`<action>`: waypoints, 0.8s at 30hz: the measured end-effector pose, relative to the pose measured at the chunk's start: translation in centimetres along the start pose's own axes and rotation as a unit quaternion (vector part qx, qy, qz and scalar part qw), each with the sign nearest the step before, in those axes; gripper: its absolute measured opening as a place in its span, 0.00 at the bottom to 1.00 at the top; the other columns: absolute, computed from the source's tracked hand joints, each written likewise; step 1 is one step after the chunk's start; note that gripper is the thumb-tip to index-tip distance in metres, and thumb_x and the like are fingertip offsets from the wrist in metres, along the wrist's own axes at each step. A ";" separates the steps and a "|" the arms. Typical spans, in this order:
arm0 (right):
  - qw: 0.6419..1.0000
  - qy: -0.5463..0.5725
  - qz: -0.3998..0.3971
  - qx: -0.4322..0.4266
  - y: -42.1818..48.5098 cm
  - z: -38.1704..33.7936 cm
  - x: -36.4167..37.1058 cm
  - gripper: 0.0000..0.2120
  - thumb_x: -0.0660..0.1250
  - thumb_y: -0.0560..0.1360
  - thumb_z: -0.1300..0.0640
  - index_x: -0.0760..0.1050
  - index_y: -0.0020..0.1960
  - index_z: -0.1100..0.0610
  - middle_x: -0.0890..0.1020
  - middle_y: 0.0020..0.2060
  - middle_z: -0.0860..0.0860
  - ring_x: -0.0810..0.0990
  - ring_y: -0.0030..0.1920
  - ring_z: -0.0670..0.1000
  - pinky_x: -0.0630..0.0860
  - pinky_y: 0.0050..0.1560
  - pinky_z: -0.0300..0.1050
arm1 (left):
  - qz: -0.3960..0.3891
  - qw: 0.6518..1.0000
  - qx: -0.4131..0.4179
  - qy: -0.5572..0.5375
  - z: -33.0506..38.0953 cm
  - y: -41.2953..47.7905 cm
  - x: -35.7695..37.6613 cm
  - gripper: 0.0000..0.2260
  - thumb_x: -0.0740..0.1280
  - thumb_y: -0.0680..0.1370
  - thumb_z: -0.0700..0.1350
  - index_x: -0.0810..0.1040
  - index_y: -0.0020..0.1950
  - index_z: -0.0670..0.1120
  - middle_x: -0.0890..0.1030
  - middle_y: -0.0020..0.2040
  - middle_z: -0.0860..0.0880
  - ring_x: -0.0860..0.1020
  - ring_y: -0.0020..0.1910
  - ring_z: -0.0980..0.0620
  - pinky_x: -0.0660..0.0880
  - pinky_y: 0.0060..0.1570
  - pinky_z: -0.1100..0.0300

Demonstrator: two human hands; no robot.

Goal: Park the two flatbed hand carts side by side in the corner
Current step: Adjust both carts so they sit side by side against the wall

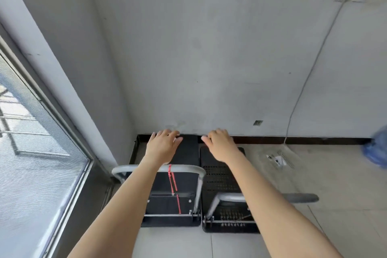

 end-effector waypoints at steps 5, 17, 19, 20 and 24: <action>0.999 -0.029 0.021 0.016 -2.7 8.3 -4.8 0.23 0.49 0.80 0.46 0.72 0.55 0.63 0.75 0.52 0.59 0.70 0.56 0.60 0.71 0.52 0.55 | -0.012 0.999 0.029 -0.005 9.6 0.5 0.4 0.17 0.53 0.81 0.56 0.71 0.65 0.51 0.74 0.63 0.49 0.70 0.62 0.46 0.63 0.62 0.52; 0.985 -0.084 -0.133 0.072 -17.3 29.0 6.1 0.29 0.39 0.76 0.37 0.68 0.59 0.53 0.75 0.56 0.53 0.71 0.58 0.55 0.66 0.55 0.49 | -0.125 0.990 0.058 0.003 30.8 -7.7 19.8 0.27 0.42 0.73 0.62 0.69 0.62 0.55 0.76 0.56 0.51 0.73 0.57 0.47 0.63 0.65 0.40; 0.992 -0.055 -0.094 0.058 -17.4 29.6 6.6 0.37 0.32 0.69 0.35 0.68 0.59 0.53 0.75 0.55 0.53 0.71 0.56 0.56 0.64 0.57 0.49 | -0.061 0.997 0.049 0.019 31.2 -7.7 20.7 0.19 0.48 0.74 0.59 0.73 0.55 0.55 0.78 0.47 0.52 0.77 0.46 0.47 0.72 0.56 0.42; 0.994 -0.044 -0.079 0.057 -17.3 29.9 6.8 0.35 0.34 0.70 0.35 0.68 0.58 0.54 0.75 0.55 0.53 0.71 0.56 0.56 0.64 0.57 0.49 | -0.041 0.997 0.052 0.028 31.3 -7.5 20.8 0.16 0.51 0.74 0.59 0.73 0.52 0.55 0.78 0.43 0.53 0.77 0.42 0.48 0.76 0.51 0.46; 0.999 -0.036 -0.035 0.014 -16.3 30.2 6.3 0.13 0.61 0.77 0.50 0.73 0.54 0.58 0.77 0.51 0.58 0.73 0.50 0.61 0.67 0.52 0.57 | -0.027 0.997 0.052 0.039 31.4 -6.7 20.6 0.15 0.52 0.73 0.59 0.75 0.49 0.56 0.77 0.38 0.55 0.76 0.36 0.51 0.76 0.40 0.55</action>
Point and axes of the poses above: each hand's wrist, its own y-axis towards the middle knuckle, its own x-axis out of the palm, z = x × y, the point moved 3 cm from there along y, towards the middle knuckle
